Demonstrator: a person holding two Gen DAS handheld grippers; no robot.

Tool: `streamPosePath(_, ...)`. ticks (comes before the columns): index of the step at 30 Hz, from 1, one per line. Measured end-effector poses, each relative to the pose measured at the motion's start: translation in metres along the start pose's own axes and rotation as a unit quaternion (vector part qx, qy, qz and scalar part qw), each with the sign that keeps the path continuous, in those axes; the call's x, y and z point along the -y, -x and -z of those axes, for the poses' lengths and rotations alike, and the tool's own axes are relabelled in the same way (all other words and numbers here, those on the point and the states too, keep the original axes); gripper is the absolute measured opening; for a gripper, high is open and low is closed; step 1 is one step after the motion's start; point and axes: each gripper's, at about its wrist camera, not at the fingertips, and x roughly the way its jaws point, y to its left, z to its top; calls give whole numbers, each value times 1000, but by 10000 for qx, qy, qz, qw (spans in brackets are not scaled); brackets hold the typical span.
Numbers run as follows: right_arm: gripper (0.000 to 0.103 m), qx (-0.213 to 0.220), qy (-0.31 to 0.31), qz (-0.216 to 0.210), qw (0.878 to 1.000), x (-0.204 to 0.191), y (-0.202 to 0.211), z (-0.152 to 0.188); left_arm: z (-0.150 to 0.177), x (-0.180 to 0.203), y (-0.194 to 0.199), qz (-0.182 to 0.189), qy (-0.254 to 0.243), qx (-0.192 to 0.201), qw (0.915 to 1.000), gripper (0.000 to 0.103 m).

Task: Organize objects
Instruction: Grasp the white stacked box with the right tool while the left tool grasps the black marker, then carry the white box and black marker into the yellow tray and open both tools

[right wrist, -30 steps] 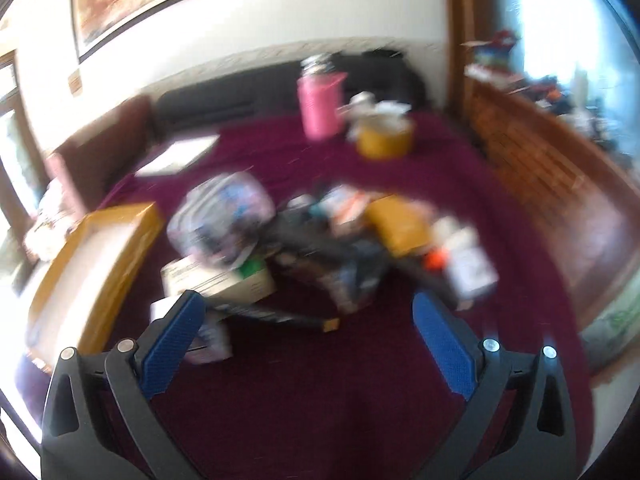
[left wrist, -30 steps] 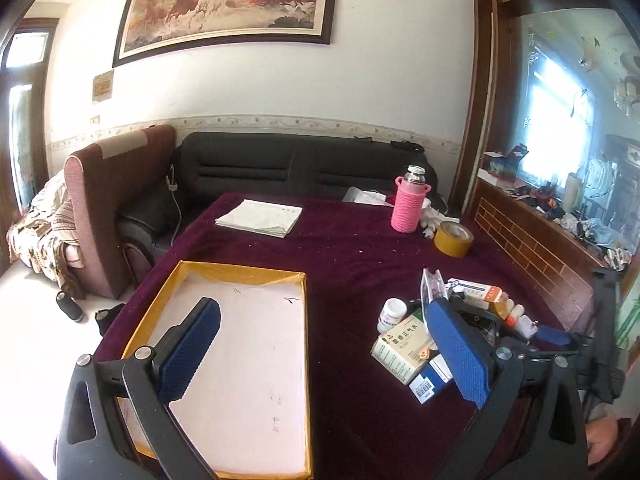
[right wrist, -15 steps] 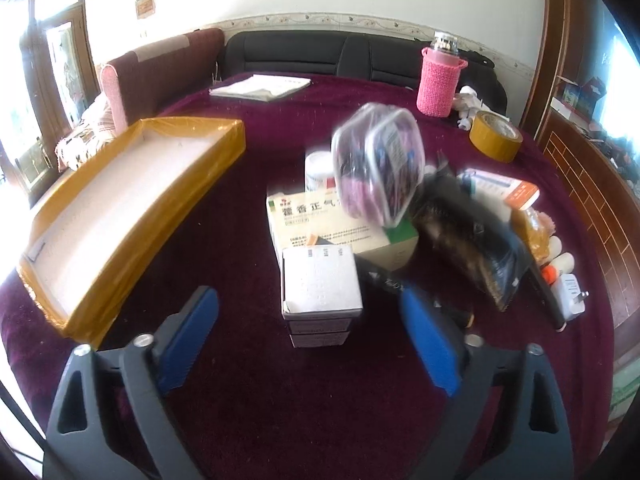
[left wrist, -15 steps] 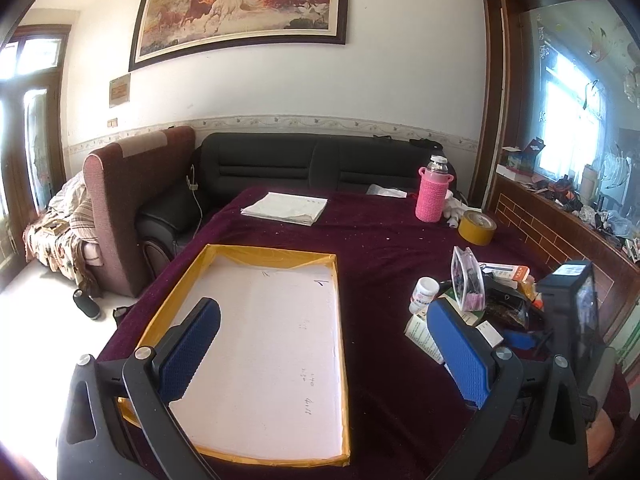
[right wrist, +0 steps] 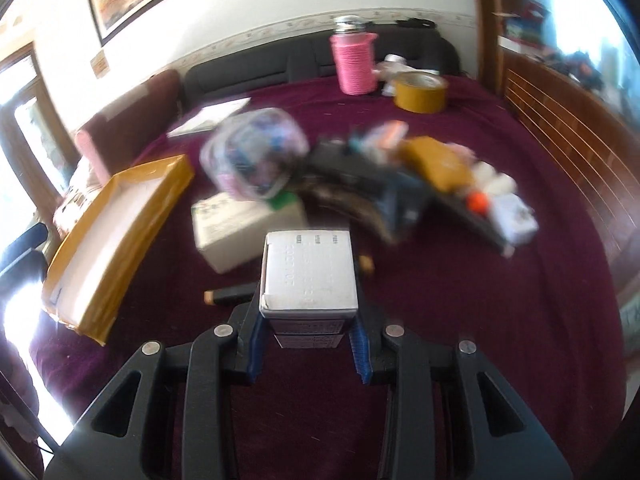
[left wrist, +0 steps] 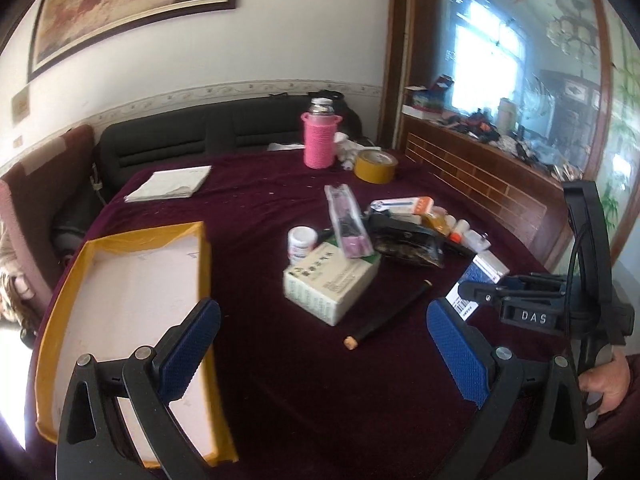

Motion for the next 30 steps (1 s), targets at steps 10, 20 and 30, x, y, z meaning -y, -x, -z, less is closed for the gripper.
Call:
streamPosePath(10, 32, -111, -1216, -192, 9923, 84, 17, 16, -1, 104, -101, 606, -2107, -1111, 9693, 63)
streamPosePath(20, 33, -5, -1196, -344, 9922, 89, 18, 14, 5, 87, -152, 1002, -1795, -1788, 9622, 58)
streamPosePath(30, 33, -41, -1050, -605, 9926, 74, 12, 12, 7, 65, -117, 1279, -499, -1709, 9757, 11)
